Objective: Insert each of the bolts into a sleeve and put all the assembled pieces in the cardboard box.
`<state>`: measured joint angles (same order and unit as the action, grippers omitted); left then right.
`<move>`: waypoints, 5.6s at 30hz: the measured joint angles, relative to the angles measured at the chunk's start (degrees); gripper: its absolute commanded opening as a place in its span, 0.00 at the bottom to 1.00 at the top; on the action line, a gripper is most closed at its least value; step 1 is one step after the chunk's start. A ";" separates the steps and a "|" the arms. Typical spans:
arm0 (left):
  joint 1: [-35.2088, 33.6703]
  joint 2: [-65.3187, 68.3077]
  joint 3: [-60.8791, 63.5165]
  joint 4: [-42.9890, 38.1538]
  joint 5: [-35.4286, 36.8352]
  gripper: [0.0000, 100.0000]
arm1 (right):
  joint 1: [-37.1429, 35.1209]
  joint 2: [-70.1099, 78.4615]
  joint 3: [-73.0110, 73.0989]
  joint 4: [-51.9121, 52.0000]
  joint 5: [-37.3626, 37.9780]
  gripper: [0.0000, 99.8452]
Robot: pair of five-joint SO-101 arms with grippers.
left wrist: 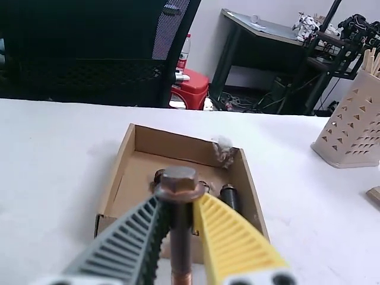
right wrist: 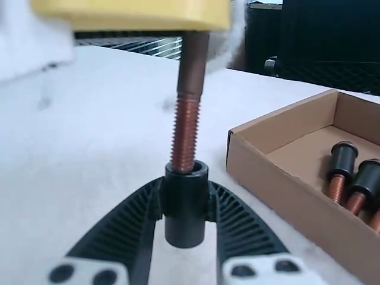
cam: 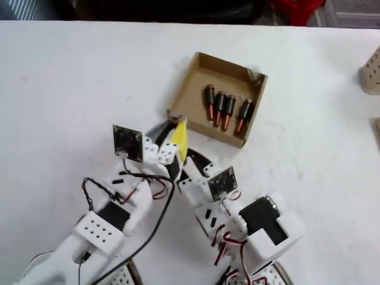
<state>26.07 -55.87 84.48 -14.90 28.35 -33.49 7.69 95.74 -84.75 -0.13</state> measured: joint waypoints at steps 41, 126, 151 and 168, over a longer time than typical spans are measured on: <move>2.99 -7.21 1.67 19.96 -2.20 0.02 | 1.41 -0.09 -0.18 -1.85 0.00 0.02; -41.14 -47.12 11.16 57.93 -21.98 0.02 | 2.02 0.09 -0.09 -1.85 0.00 0.02; -39.47 -47.47 12.57 76.40 -23.12 0.03 | 4.92 -1.93 0.26 -1.93 0.00 0.02; -39.38 -47.47 12.57 80.18 -36.48 0.02 | 14.59 -42.29 -8.88 57.32 0.00 0.02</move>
<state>-13.32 -103.34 97.05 65.27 -8.13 -18.90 -34.59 86.86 -27.43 -0.13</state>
